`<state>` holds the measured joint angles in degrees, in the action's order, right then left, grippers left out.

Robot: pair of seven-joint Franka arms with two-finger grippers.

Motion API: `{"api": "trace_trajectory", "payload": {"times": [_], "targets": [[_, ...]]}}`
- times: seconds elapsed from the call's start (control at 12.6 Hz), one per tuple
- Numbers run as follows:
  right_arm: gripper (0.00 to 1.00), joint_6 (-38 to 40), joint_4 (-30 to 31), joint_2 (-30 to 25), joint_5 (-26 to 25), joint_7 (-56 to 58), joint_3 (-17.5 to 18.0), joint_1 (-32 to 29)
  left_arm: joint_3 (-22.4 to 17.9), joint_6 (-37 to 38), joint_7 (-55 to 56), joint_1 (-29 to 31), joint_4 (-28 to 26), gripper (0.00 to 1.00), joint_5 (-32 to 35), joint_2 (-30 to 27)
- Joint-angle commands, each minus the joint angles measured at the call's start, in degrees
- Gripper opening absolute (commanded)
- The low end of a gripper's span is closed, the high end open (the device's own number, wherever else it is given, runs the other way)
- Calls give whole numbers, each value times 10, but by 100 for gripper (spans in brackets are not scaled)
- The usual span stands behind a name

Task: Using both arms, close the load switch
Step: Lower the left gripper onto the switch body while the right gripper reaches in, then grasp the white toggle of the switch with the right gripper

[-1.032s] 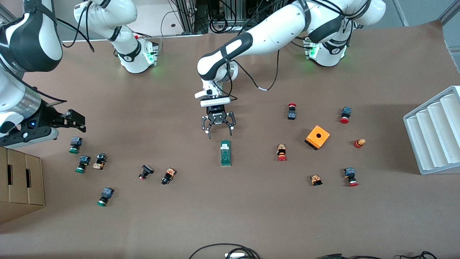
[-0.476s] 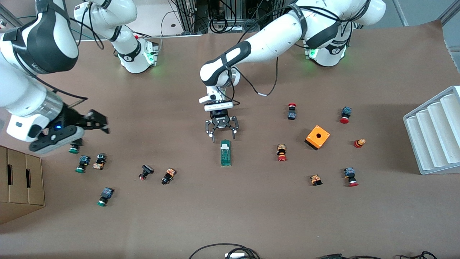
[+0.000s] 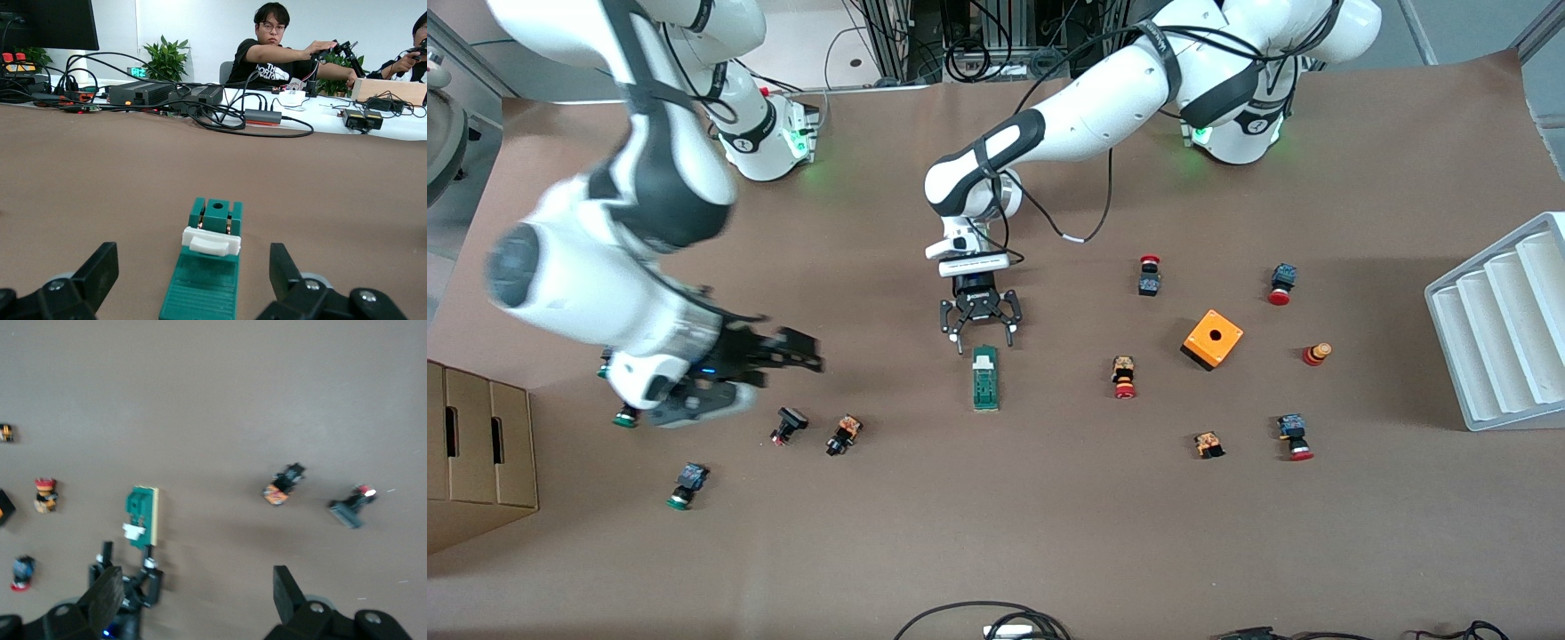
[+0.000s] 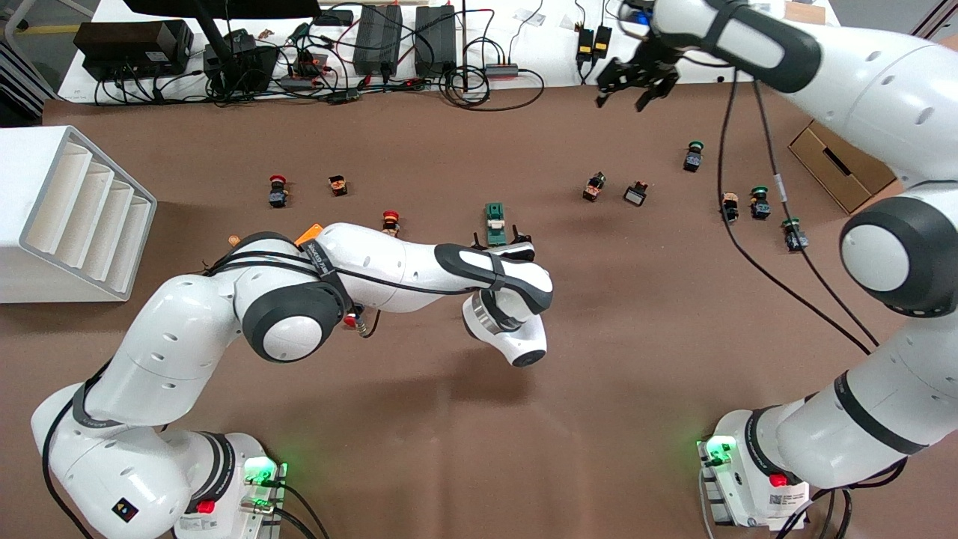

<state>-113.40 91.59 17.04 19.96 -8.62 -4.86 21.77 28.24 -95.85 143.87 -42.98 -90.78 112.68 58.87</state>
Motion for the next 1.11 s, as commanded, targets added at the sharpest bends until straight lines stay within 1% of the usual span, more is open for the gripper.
{"api": "trace_trajectory", "payload": {"times": [0.0, 0.16, 0.24, 0.32, 0.4, 0.56, 0.79, 1.03], "targets": [[100, -26, -47, 48, 12, -139, -9, 47, -2, 14, 7, -10, 22, 100, 13, 19], [100, -58, -49, 69, 12, -243, -10, 81, -2, 14, 4, -10, 32, 100, 34, 36], [100, -77, -48, 77, 14, -293, -28, 108, -2, 14, 3, -9, 40, 100, 46, 47], [100, -83, -47, 88, 15, -341, -58, 147, -2, 13, 0, -9, 41, 100, 53, 49], [100, -88, -46, 95, 16, -364, -76, 170, -2, 13, 0, -9, 41, 100, 53, 49], [100, -108, -39, 106, 17, -397, -77, 186, -2, 13, -1, -9, 41, 100, 53, 50], [100, -143, -28, 122, 17, -506, -79, 219, -3, 13, 0, -7, 42, 99, 53, 56], [100, -212, 35, 114, 18, -555, -78, 235, -3, 13, -1, -5, 43, 99, 53, 60]]}}
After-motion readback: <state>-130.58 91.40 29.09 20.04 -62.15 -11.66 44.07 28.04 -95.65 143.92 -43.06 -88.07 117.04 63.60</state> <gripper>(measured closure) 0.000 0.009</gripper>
